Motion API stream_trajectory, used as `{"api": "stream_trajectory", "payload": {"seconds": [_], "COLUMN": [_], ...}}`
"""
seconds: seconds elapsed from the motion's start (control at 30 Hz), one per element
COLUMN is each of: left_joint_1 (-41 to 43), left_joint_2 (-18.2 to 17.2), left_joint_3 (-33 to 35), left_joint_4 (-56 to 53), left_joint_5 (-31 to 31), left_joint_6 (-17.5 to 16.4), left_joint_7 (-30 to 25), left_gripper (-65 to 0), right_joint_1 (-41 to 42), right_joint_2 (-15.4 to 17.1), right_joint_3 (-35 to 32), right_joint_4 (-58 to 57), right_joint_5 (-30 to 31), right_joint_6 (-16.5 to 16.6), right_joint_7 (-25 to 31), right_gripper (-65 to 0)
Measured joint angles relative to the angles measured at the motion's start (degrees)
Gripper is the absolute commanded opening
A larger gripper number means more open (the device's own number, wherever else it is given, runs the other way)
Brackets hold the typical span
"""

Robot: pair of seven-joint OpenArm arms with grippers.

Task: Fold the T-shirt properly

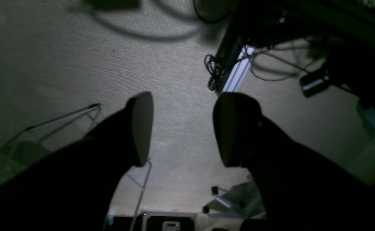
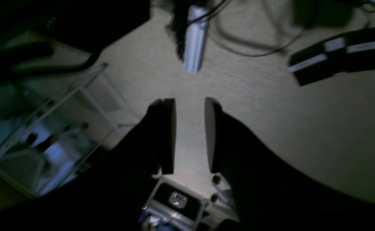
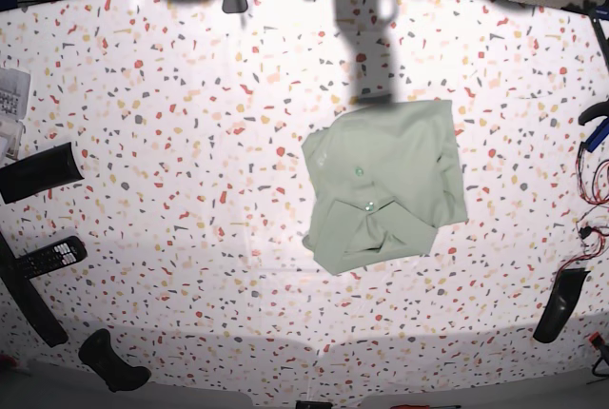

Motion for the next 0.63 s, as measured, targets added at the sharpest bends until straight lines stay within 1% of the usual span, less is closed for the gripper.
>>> {"api": "stream_trajectory", "payload": {"seconds": [0.07, 0.1, 0.17, 0.23, 0.3, 0.4, 0.63], "left_joint_1": [-0.61, -0.79, -0.94, -0.72, -0.44, -0.68, -3.26], "left_joint_2": [1.07, 1.97, 4.04, 5.81, 7.19, 7.3, 7.37], "left_joint_3": [0.0, -0.02, -0.02, -0.02, -0.02, -0.02, -0.02], "left_joint_4": [0.0, 0.0, 0.0, -0.17, -0.24, -0.22, -0.09], "left_joint_5": [-1.07, -0.87, 0.59, 1.29, 1.38, 1.33, 1.09], "left_joint_6": [-0.13, -0.09, -0.07, -0.24, -0.22, -0.13, -0.02], "left_joint_7": [-0.07, -1.33, -1.55, -1.2, -1.51, -2.91, -2.4], "left_gripper": [-34.5, -34.5, -34.5, -34.5, -34.5, -34.5, -34.5], "right_joint_1": [1.84, 2.38, 2.8, 2.84, 2.78, 2.71, 2.91], "right_joint_2": [-0.92, -1.38, -1.53, -1.84, -1.68, -1.99, -2.62], "right_joint_3": [-1.84, -2.82, -4.68, -6.43, -7.91, -9.62, -10.88], "right_joint_4": [-1.6, -2.01, -2.12, -2.19, -2.19, -2.25, -2.27], "right_joint_5": [-1.14, -1.49, -2.56, -2.69, -2.91, -2.91, -2.73], "right_joint_6": [-0.9, -1.36, -1.92, -3.08, -3.15, -3.13, -3.08], "right_joint_7": [1.75, 2.91, 4.81, 4.46, 4.28, 4.31, 4.46], "right_gripper": [-50.0, -50.0, -50.0, -50.1, -50.0, -50.0, -50.1]}}
